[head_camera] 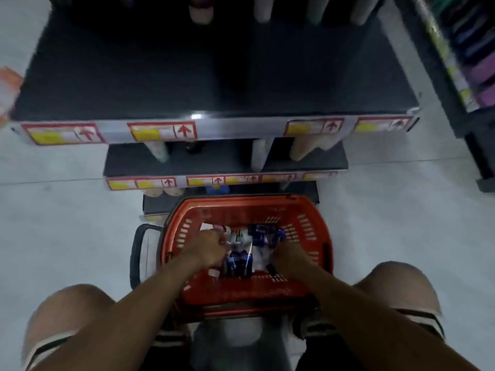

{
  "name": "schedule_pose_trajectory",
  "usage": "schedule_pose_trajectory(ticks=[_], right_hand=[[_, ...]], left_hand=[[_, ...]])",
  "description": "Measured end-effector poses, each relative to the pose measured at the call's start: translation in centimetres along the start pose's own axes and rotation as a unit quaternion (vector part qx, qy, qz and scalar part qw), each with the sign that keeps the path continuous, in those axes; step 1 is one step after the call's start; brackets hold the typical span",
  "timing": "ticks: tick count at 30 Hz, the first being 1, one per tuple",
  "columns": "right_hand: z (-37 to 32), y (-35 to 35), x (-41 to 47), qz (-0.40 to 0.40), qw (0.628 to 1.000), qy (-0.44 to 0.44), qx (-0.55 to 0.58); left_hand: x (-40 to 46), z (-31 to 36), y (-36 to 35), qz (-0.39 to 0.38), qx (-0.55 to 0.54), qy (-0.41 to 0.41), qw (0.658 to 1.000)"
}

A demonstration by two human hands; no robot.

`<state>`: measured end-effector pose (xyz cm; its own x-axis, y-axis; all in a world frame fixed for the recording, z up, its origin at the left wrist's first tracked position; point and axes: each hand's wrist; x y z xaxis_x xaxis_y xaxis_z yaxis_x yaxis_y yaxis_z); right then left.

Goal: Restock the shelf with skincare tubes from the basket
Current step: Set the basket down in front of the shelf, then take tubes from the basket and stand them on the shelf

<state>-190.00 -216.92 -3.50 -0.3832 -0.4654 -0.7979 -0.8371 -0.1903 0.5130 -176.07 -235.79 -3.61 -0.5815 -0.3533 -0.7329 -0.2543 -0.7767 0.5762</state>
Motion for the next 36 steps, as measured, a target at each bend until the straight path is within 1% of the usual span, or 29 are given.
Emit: schedule_pose_trajectory(ticks=[2,4,7,8,10,12,15,20,26,28,33,36], right_hand=[[1.4,-2.2,3.1,-0.002,0.999,-0.007,-0.033],[2.6,-4.2,5.8,0.021,0.999,-0.008,-0.042],[4.1,-6.0,8.5,0.035,0.997,0.035,-0.053],[4.3,-6.2,8.8,0.054,0.996,0.044,-0.049],[4.7,-7.1,8.1,0.090,0.994,0.061,-0.025],[4.9,-8.0,6.9,0.110,0.992,0.053,-0.022],[5.3,-8.9,5.9,0.115,0.991,0.061,-0.010],[5.9,-9.4,3.8,0.123,0.990,0.073,-0.009],[6.4,-9.8,3.6,0.124,0.989,0.086,-0.005],[6.6,-10.0,4.4,0.124,0.989,0.081,-0.001],[6.6,-10.6,8.2,0.085,0.995,0.056,-0.022],[6.6,-10.6,10.5,0.040,0.998,0.041,-0.037]], left_hand=[[3.2,-1.7,-2.8,-0.001,-0.006,0.010,1.000],[5.4,-3.2,-5.0,0.010,-0.012,0.014,1.000],[6.8,-4.9,-7.3,0.039,-0.018,0.010,0.999],[6.9,-5.4,-7.9,0.055,-0.019,0.006,0.998],[5.8,-6.0,-9.0,0.075,-0.030,0.006,0.997],[4.2,-6.3,-9.7,0.086,-0.027,0.015,0.996],[2.6,-6.5,-9.8,0.086,-0.017,0.015,0.996],[0.8,-6.0,-9.7,0.113,-0.018,0.006,0.993],[0.3,-5.8,-10.2,0.139,-0.021,-0.003,0.990],[0.8,-5.9,-10.5,0.133,-0.021,0.000,0.991],[3.6,-6.8,-11.1,0.112,-0.027,0.011,0.993],[5.4,-7.4,-11.3,0.091,-0.030,0.027,0.995]])
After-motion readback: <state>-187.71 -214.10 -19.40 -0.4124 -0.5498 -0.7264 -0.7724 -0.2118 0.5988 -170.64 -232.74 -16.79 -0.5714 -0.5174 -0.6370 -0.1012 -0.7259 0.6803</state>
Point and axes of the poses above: each hand's wrist, its own x-axis towards the middle knuckle, its own y-axis out of the back of the hand, z = x × y, and after that the axes turned 3 degrees about y, right-handed
